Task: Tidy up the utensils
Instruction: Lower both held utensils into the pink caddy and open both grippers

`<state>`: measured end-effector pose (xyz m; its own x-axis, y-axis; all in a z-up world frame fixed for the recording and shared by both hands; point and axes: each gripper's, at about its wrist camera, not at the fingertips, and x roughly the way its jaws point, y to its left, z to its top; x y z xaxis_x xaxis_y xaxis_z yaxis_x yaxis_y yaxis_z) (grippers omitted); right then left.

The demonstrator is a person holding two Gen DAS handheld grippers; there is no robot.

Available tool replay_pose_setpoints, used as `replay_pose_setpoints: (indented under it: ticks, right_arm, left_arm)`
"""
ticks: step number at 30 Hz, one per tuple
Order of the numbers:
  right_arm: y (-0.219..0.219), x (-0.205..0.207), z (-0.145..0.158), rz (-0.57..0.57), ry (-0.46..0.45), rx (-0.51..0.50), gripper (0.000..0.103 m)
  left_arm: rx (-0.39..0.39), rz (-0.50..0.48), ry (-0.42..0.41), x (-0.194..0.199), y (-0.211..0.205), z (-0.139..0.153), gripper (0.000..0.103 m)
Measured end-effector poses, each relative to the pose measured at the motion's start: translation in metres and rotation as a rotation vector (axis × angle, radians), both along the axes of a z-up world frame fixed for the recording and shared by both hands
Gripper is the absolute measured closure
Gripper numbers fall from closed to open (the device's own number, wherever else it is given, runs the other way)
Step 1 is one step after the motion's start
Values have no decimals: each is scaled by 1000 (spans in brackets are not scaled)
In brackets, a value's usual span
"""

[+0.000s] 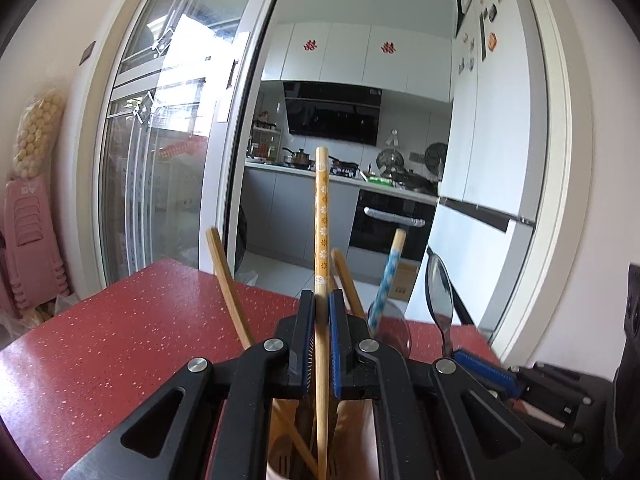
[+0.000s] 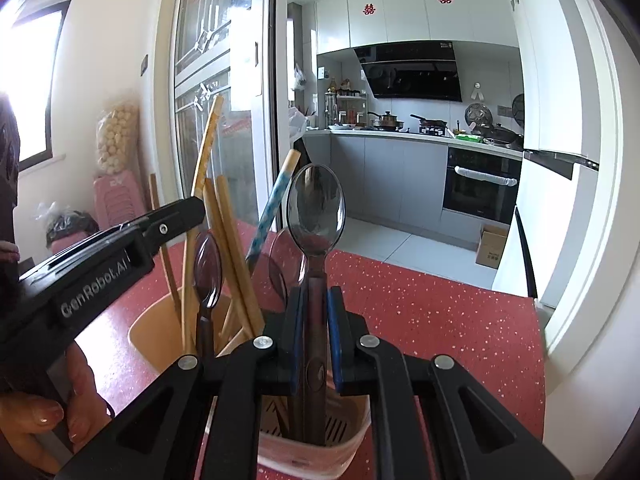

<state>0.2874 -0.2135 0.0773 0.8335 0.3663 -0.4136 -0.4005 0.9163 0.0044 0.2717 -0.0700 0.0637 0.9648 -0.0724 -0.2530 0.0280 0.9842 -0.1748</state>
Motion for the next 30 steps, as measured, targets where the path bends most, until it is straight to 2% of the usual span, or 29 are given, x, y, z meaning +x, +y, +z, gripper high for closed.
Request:
replay_pose_setpoints:
  ticks: [14,19,30]
  right_arm:
    - [-6,5,-6,17,118,21,88]
    - [-6,1,-5,20,135,16,69]
    - [-18,-18,10,-2,200,78,49]
  left_arm:
    - [65,8,94,-12,3,-3,66]
    - [63,7,108,-19,6,-1,66]
    - [60,-8,196,-36,13,7,66]
